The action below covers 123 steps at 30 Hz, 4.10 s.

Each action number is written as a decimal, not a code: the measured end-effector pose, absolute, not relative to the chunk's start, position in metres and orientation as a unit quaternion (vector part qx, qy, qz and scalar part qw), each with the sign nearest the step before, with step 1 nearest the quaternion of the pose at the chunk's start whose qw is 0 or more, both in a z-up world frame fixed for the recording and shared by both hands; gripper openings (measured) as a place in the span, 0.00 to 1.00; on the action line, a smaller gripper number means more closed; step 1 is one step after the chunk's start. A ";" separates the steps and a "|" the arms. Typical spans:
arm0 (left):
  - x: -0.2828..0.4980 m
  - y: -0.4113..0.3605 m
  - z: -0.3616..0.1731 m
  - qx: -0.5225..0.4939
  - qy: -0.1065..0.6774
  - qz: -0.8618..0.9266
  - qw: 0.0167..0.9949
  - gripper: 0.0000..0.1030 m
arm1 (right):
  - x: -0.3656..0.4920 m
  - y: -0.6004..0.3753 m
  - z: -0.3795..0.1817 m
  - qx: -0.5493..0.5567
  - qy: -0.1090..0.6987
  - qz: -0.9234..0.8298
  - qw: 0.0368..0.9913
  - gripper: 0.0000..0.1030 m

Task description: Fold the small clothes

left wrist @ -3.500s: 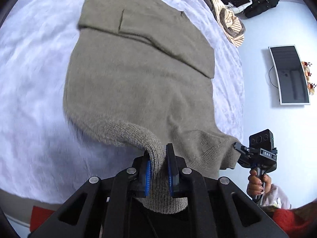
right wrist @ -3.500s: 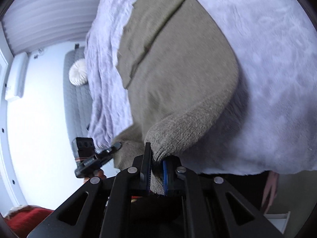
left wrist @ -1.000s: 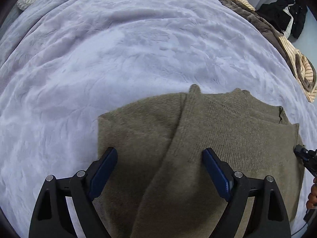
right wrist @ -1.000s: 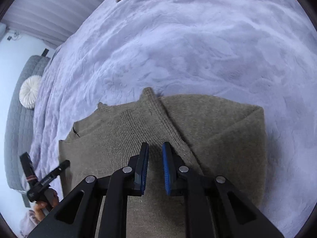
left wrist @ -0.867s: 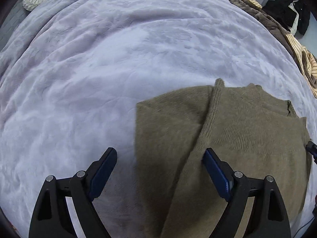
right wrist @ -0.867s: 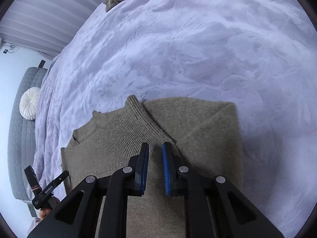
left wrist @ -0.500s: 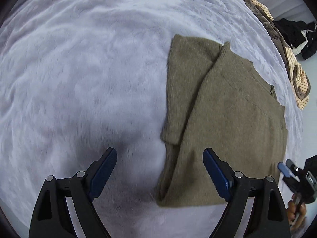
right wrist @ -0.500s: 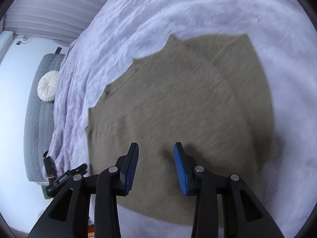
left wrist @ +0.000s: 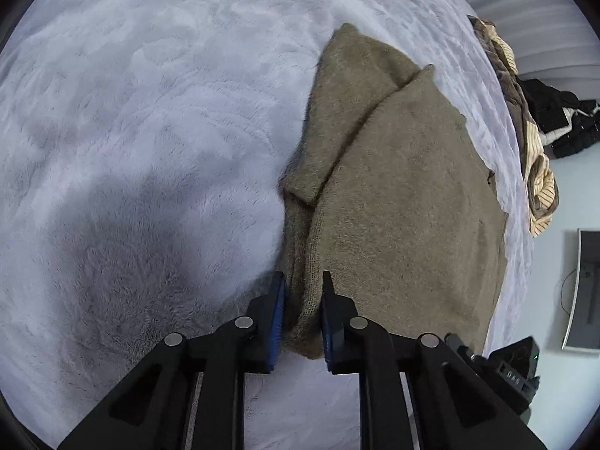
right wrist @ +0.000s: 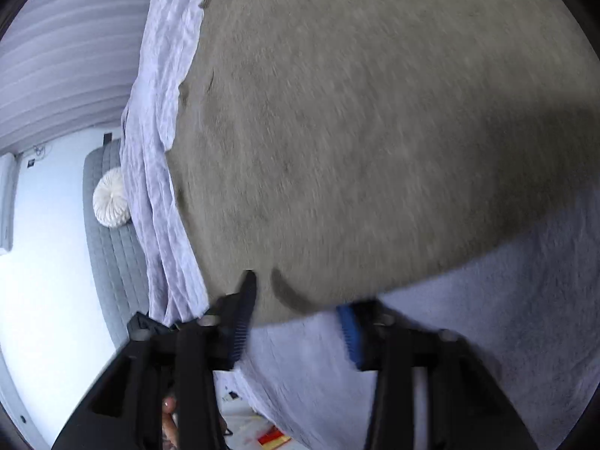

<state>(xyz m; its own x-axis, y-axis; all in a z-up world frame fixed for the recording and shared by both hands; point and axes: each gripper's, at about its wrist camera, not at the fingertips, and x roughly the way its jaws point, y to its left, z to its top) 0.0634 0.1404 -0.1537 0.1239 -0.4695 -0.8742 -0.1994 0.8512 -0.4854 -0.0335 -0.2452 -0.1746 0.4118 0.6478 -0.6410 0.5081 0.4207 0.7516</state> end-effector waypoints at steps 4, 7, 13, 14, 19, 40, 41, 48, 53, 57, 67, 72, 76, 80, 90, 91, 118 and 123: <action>0.054 0.135 -0.130 -0.198 0.631 -0.119 0.740 0.17 | -0.022 -0.240 -0.131 0.446 0.538 0.090 0.709 0.12; 0.047 0.141 -0.158 -0.173 0.657 -0.103 0.727 0.17 | -0.029 -0.242 -0.141 0.425 0.567 0.077 0.701 0.11; 0.042 0.152 -0.161 -0.202 0.650 -0.110 0.724 0.17 | -0.044 -0.247 -0.170 0.431 0.594 0.054 0.677 0.10; 0.041 0.151 -0.158 -0.197 0.650 -0.112 0.726 0.17 | -0.045 -0.246 -0.166 0.419 0.604 0.057 0.676 0.10; 0.038 0.148 -0.128 -0.147 0.617 -0.116 0.764 0.17 | -0.037 -0.227 -0.133 0.369 0.622 0.121 0.681 0.12; 0.040 0.132 -0.157 -0.172 0.604 -0.153 0.763 0.17 | 0.223 -0.082 -0.152 0.178 0.592 0.189 0.763 0.08; 0.040 0.132 -0.156 -0.172 0.604 -0.152 0.763 0.17 | 0.227 -0.082 -0.151 0.182 0.589 0.183 0.766 0.07; 0.036 0.129 -0.150 -0.153 0.612 -0.149 0.761 0.17 | 0.179 -0.108 -0.115 0.167 0.578 0.177 0.779 0.11; 0.038 0.124 -0.151 -0.138 0.617 -0.154 0.759 0.17 | 0.096 -0.178 -0.112 0.154 0.598 0.111 0.778 0.11; 0.041 0.116 -0.149 -0.116 0.621 -0.155 0.760 0.17 | 0.026 -0.253 -0.124 0.189 0.609 0.025 0.770 0.10; 0.047 0.095 -0.146 -0.081 0.634 -0.140 0.756 0.17 | -0.081 -0.371 -0.134 0.342 0.568 -0.122 0.739 0.07; 0.045 0.086 -0.140 -0.069 0.638 -0.136 0.755 0.17 | -0.081 -0.364 -0.122 0.299 0.563 -0.151 0.755 0.08; 0.044 0.080 -0.138 -0.062 0.642 -0.134 0.753 0.18 | -0.088 -0.377 -0.123 0.332 0.552 -0.165 0.747 0.08; 0.042 0.081 -0.137 -0.060 0.644 -0.128 0.752 0.18 | -0.083 -0.369 -0.114 0.285 0.566 -0.174 0.754 0.12; 0.037 0.083 -0.132 -0.049 0.639 -0.115 0.758 1.00 | -0.080 -0.323 -0.106 0.282 0.578 -0.145 0.752 0.12; 0.034 0.087 -0.126 -0.049 0.626 -0.105 0.771 0.98 | -0.079 -0.319 -0.106 0.283 0.579 -0.139 0.752 0.12; 0.027 0.129 -0.145 -0.074 0.663 -0.095 0.739 0.98 | -0.054 -0.206 -0.131 0.322 0.621 0.043 0.713 0.44; 0.030 0.129 -0.146 -0.076 0.666 -0.097 0.736 0.98 | -0.050 -0.192 -0.139 0.341 0.621 0.069 0.703 0.45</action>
<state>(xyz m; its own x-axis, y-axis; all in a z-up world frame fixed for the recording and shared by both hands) 0.0298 0.1290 -0.1462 0.0935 -0.2435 -0.9654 0.0416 0.9697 -0.2405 -0.0504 -0.1920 -0.1387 0.2201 0.5200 -0.8253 0.3272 0.7577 0.5647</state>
